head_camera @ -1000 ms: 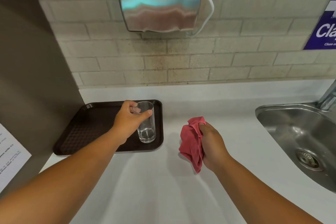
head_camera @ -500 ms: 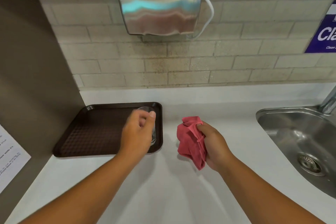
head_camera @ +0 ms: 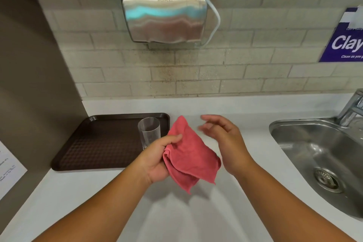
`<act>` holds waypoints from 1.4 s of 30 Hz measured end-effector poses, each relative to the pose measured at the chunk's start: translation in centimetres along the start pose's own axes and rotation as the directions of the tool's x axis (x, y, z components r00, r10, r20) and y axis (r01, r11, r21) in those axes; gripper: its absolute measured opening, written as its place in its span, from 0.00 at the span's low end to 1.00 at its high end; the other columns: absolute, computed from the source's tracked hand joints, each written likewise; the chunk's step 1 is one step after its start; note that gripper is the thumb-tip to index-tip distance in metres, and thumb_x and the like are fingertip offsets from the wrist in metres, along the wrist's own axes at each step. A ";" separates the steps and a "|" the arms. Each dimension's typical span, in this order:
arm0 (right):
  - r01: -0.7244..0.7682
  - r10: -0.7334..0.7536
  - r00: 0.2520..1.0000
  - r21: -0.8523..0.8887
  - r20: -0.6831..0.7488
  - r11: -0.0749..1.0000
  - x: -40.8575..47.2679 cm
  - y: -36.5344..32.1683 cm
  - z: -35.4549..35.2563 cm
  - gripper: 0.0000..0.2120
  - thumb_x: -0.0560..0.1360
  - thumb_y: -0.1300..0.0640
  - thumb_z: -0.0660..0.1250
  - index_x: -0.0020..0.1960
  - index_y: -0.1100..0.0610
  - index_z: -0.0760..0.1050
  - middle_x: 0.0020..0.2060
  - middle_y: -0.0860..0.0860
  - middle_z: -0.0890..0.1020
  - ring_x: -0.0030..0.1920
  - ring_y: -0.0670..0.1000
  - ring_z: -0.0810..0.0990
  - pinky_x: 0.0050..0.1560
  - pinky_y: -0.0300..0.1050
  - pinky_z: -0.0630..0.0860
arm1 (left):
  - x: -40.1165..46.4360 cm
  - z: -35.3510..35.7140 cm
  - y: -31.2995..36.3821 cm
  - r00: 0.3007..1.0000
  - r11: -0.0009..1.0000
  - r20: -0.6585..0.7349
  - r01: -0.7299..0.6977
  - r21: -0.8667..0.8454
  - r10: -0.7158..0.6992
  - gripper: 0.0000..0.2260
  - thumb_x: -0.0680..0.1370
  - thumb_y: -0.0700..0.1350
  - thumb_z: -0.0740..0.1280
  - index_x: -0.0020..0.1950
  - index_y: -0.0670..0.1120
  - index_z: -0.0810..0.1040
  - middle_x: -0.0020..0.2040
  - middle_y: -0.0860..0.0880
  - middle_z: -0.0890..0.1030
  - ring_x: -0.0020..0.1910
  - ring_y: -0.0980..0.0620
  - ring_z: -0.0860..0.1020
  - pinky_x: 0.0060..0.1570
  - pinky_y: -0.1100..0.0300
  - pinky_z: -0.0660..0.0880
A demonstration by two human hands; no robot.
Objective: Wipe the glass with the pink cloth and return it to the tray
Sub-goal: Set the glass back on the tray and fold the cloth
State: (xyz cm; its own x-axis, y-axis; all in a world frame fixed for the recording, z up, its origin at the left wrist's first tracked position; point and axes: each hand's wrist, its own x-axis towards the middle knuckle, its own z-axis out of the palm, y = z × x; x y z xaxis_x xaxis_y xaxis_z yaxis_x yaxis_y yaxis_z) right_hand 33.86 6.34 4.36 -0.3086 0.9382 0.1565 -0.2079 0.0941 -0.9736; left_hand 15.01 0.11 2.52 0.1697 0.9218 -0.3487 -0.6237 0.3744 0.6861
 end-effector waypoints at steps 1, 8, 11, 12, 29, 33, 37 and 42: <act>-0.027 0.022 0.996 -0.054 -0.085 0.998 0.2 0.3 -0.6 0.13 0.77 0.60 0.72 0.59 0.48 0.84 0.50 0.50 0.84 0.55 0.52 0.83 0.63 0.49 0.76 | 0.0 0.0 -0.1 1.000 1.000 0.007 -0.016 -0.021 0.016 0.16 0.75 0.41 0.74 0.61 0.36 0.85 0.59 0.35 0.87 0.56 0.38 0.87 0.57 0.43 0.84; -0.596 0.528 0.750 0.059 0.398 0.801 -0.3 2.8 -3.1 0.22 0.76 0.42 0.72 0.65 0.51 0.83 0.65 0.56 0.84 0.63 0.56 0.84 0.62 0.58 0.79 | 0.1 0.4 -1.1 0.997 0.996 0.009 -0.081 -0.027 0.081 0.28 0.78 0.39 0.70 0.78 0.37 0.72 0.74 0.30 0.77 0.71 0.30 0.77 0.67 0.33 0.77; -0.583 0.472 0.760 0.149 0.447 0.799 -0.1 3.6 -4.4 0.25 0.75 0.52 0.74 0.70 0.58 0.79 0.65 0.60 0.83 0.57 0.57 0.85 0.55 0.56 0.82 | 0.2 0.0 -1.3 0.996 0.993 0.008 -0.090 0.077 0.090 0.24 0.81 0.43 0.71 0.77 0.40 0.74 0.73 0.32 0.78 0.72 0.29 0.76 0.72 0.30 0.71; -0.567 0.454 0.783 0.186 0.426 0.802 0.1 3.7 -5.0 0.27 0.74 0.55 0.75 0.71 0.59 0.77 0.65 0.61 0.83 0.56 0.58 0.85 0.53 0.55 0.82 | 0.4 -0.1 -1.2 0.993 0.981 -0.033 -0.102 0.163 0.109 0.21 0.82 0.44 0.71 0.75 0.43 0.77 0.71 0.34 0.81 0.69 0.32 0.80 0.69 0.32 0.75; -0.400 0.428 0.844 -0.153 0.322 0.904 4.2 4.2 -9.7 0.15 0.80 0.54 0.72 0.64 0.59 0.81 0.60 0.59 0.86 0.59 0.60 0.85 0.62 0.56 0.81 | 7.0 2.1 3.7 0.998 0.433 -0.020 0.043 0.900 -0.059 0.17 0.72 0.40 0.79 0.60 0.46 0.82 0.50 0.44 0.87 0.50 0.43 0.85 0.56 0.46 0.80; -0.459 0.474 0.863 -0.122 0.176 0.880 5.9 6.2 -10.9 0.15 0.81 0.54 0.70 0.62 0.63 0.75 0.51 0.57 0.86 0.50 0.56 0.83 0.54 0.53 0.76 | 9.9 0.8 2.7 0.988 0.391 -0.128 0.083 0.917 0.090 0.13 0.75 0.36 0.77 0.57 0.48 0.82 0.47 0.44 0.87 0.42 0.51 0.84 0.41 0.59 0.79; -0.525 0.536 0.840 -0.120 0.091 0.843 8.4 8.5 -11.0 0.15 0.82 0.54 0.69 0.61 0.64 0.74 0.48 0.55 0.86 0.48 0.56 0.82 0.51 0.53 0.76 | 13.7 0.2 1.8 0.942 0.332 -0.234 0.146 0.932 0.240 0.10 0.76 0.37 0.74 0.54 0.49 0.81 0.50 0.40 0.87 0.44 0.47 0.85 0.43 0.56 0.80; -0.548 0.554 0.833 -0.138 0.003 0.825 12.7 11.2 -10.6 0.05 0.82 0.58 0.67 0.54 0.59 0.75 0.49 0.58 0.84 0.45 0.56 0.81 0.48 0.51 0.77 | 19.4 -0.9 2.4 0.862 0.277 -0.331 0.235 0.932 0.384 0.09 0.76 0.38 0.69 0.47 0.53 0.78 0.49 0.46 0.83 0.44 0.49 0.83 0.37 0.60 0.76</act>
State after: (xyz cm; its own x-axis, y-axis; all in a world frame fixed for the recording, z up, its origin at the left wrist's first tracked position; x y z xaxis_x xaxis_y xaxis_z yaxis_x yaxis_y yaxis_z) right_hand 37.45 22.86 -6.36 -0.3747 0.8325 -0.4081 0.1257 -0.3905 -0.9120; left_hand 16.17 18.83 -3.18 -0.3460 0.9047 -0.2487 0.5776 0.4143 0.7034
